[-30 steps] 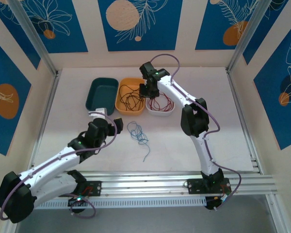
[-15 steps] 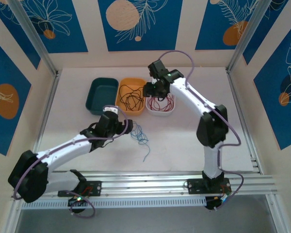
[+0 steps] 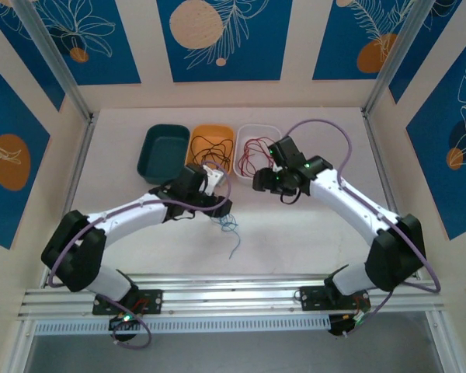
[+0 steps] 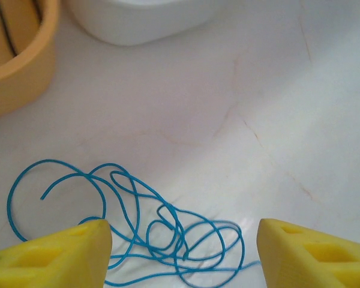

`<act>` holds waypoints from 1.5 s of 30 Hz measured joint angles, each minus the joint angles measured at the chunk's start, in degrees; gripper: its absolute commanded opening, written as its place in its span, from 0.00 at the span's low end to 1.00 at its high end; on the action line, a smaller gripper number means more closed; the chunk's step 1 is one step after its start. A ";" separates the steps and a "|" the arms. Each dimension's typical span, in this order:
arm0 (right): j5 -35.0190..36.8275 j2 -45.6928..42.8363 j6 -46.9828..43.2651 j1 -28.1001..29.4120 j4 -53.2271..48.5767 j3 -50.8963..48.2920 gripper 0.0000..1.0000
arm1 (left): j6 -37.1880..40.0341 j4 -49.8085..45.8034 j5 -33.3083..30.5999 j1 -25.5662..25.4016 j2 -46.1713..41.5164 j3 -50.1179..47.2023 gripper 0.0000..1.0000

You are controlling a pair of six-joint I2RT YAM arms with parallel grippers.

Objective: Untangle the cables

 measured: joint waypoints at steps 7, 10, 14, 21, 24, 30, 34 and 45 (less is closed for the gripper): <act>-0.72 -6.67 3.23 -0.04 1.79 -6.95 0.68 | 14.58 -10.01 2.58 -0.07 6.71 6.58 0.58; -1.07 -7.91 4.42 -0.04 2.23 -8.68 0.69 | 17.68 -12.22 3.69 -0.09 9.31 7.45 0.53; -1.31 -8.83 5.42 -0.04 2.40 -9.99 0.70 | 20.20 -13.70 4.85 -0.20 11.39 8.50 0.46; -1.49 -9.09 6.47 -0.04 2.71 -10.91 0.71 | 21.27 -13.73 6.05 -0.63 14.34 10.62 0.34; -1.60 -9.09 6.84 -0.04 3.54 -11.50 0.71 | 21.14 -13.51 6.51 -1.05 15.52 11.04 0.20; -2.89 -8.98 7.74 -0.04 4.92 -13.73 0.71 | 20.04 -13.03 6.86 -1.57 16.09 11.04 0.00; -4.57 -7.98 8.66 0.15 6.62 -15.41 0.70 | 18.53 -12.85 6.75 -1.57 14.56 10.91 0.00; -8.28 -5.75 10.54 4.37 14.88 -18.69 0.70 | 9.11 -11.74 5.16 -1.60 3.52 10.49 0.00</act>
